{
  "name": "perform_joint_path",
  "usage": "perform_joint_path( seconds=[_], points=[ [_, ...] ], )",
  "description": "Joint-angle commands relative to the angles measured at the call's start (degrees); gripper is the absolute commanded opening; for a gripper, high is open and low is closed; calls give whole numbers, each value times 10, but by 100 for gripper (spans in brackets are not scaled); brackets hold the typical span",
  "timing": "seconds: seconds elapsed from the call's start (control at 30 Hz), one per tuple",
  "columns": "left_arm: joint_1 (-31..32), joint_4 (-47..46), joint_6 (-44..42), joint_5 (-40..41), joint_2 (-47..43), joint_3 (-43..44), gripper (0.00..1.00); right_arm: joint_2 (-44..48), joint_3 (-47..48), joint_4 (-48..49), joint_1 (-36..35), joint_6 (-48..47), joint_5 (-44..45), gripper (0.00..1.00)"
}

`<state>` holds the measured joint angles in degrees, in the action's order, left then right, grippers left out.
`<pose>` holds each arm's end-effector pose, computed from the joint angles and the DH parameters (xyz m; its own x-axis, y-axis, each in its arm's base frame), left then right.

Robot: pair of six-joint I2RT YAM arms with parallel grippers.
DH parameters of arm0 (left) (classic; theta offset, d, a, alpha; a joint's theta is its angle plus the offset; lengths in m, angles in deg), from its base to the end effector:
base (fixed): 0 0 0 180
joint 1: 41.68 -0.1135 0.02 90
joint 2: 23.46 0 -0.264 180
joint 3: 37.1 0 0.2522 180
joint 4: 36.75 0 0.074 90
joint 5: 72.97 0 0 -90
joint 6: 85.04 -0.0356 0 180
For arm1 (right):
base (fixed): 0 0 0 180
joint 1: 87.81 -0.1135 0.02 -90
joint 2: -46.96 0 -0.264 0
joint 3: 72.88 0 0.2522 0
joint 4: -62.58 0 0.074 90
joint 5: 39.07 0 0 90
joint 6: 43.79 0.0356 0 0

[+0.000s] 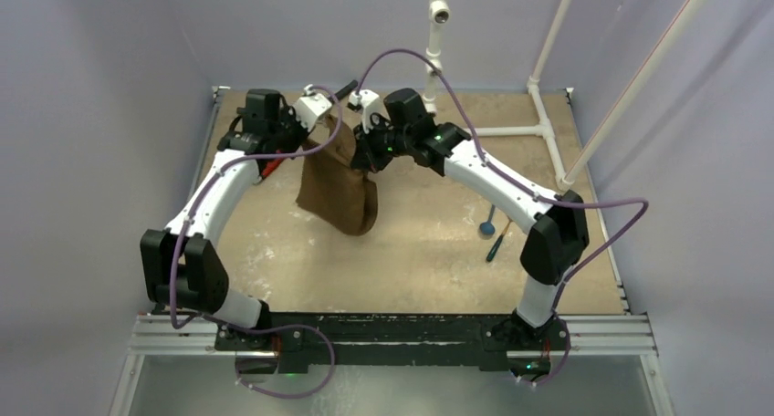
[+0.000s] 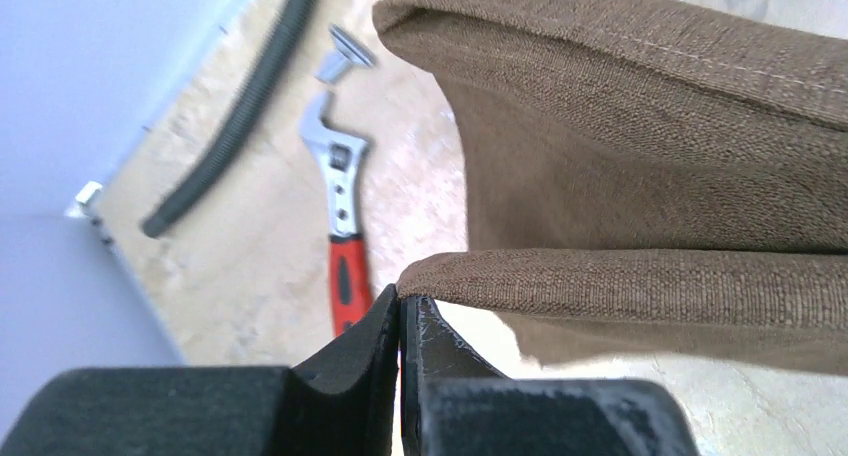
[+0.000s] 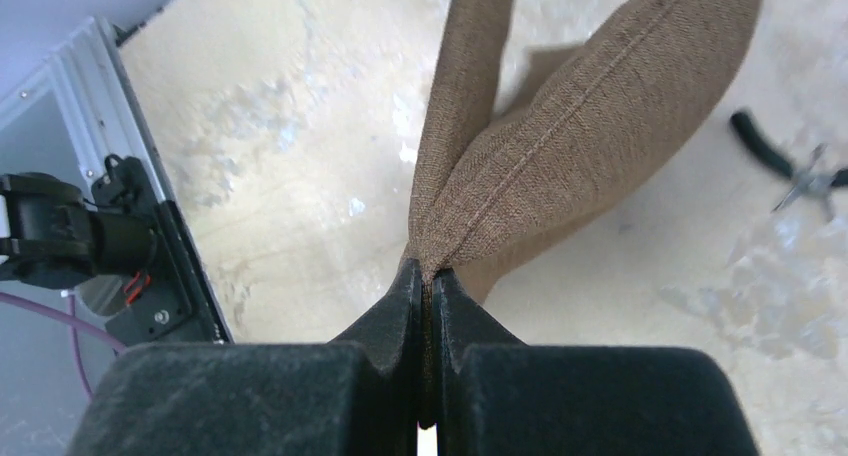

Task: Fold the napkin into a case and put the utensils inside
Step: Turn over the upper triangle folded napkin at the center of the board.

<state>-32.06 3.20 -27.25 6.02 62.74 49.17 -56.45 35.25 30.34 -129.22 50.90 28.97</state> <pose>0.3324 -0.0632 0.3074 -0.3704 0.5935 -0.7146 0.5980 0.7410 0.3054 0.3118 0.2927 0.3416 -0.4159 -0.2657 -0.8698 -0.8310 0.4996 0.2447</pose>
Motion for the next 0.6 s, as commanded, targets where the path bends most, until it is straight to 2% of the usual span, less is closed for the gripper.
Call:
perform_joint_path(
  seconds=[0.0, 0.13, 0.33, 0.57],
  points=[
    [-4, 30, -21, -8, -19, 48, 0, 26, 60, -80, -9, -59, 6, 0],
    [-4, 20, -27, -19, -28, 5, 0, 22, 72, -110, -51, -76, 14, 0],
    [-4, -57, -12, -42, -107, -107, 0, 12, 100, -167, -104, -100, 59, 0],
    [-13, -60, -39, -35, -129, -127, 0, 35, 88, -154, -114, -97, 88, 0]
  ],
)
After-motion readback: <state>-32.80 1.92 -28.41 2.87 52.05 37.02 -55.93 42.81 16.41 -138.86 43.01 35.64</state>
